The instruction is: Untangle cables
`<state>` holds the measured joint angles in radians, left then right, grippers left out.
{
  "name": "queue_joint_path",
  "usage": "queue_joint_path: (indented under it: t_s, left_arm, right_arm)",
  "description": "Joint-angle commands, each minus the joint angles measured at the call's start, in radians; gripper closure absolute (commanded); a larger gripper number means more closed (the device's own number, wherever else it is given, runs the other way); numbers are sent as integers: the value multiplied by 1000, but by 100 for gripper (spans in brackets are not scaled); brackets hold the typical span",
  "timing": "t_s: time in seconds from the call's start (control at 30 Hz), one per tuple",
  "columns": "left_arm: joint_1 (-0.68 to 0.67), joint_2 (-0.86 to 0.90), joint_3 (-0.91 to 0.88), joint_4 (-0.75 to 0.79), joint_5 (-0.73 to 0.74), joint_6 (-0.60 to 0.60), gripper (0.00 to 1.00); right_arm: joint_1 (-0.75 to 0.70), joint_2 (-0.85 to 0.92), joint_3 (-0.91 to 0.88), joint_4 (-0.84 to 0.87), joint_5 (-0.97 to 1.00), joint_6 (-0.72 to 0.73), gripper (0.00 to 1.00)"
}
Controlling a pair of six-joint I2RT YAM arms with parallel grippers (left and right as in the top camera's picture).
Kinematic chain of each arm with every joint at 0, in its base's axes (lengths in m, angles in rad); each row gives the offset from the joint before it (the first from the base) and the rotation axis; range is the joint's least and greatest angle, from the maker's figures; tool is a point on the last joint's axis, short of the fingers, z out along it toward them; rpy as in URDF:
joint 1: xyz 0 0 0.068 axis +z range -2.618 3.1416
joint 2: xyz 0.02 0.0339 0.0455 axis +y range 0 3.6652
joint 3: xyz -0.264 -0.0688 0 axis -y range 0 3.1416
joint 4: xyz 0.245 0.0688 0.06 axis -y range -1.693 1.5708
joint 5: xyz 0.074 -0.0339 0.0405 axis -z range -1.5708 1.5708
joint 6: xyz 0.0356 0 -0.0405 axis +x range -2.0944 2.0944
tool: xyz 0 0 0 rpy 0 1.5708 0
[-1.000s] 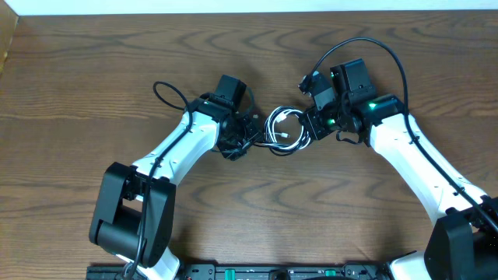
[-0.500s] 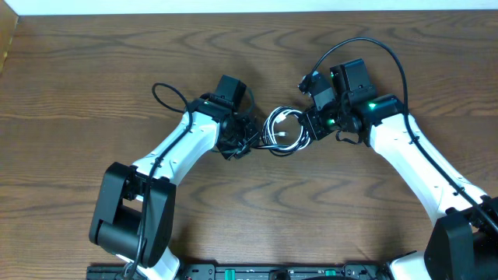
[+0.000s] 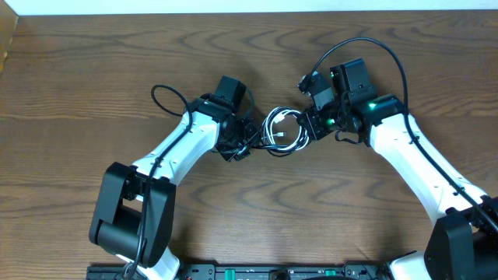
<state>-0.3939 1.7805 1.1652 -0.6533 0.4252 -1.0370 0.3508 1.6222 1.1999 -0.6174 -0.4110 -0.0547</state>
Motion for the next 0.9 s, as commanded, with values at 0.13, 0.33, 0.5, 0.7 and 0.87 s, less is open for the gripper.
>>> queue_joint_path:
  t_s: [0.13, 0.33, 0.5, 0.7, 0.87]
  left_arm:
    - [2, 13, -6, 0, 41, -91, 66]
    - [2, 13, -6, 29, 54, -90, 81]
    - [2, 13, -6, 120, 54, -27, 92]
    - [3, 13, -6, 209, 53, 211, 92]
    - [9, 13, -5, 242, 53, 391, 92]
  right_arm:
    - [-7, -2, 13, 7, -53, 17, 99]
    - [-7, -2, 13, 7, -53, 25, 99]
    - [-7, -2, 13, 8, -52, 59, 99]
    - [-7, -2, 13, 3, -52, 139, 99]
    - [-5, -1, 2, -11, -51, 259, 99]
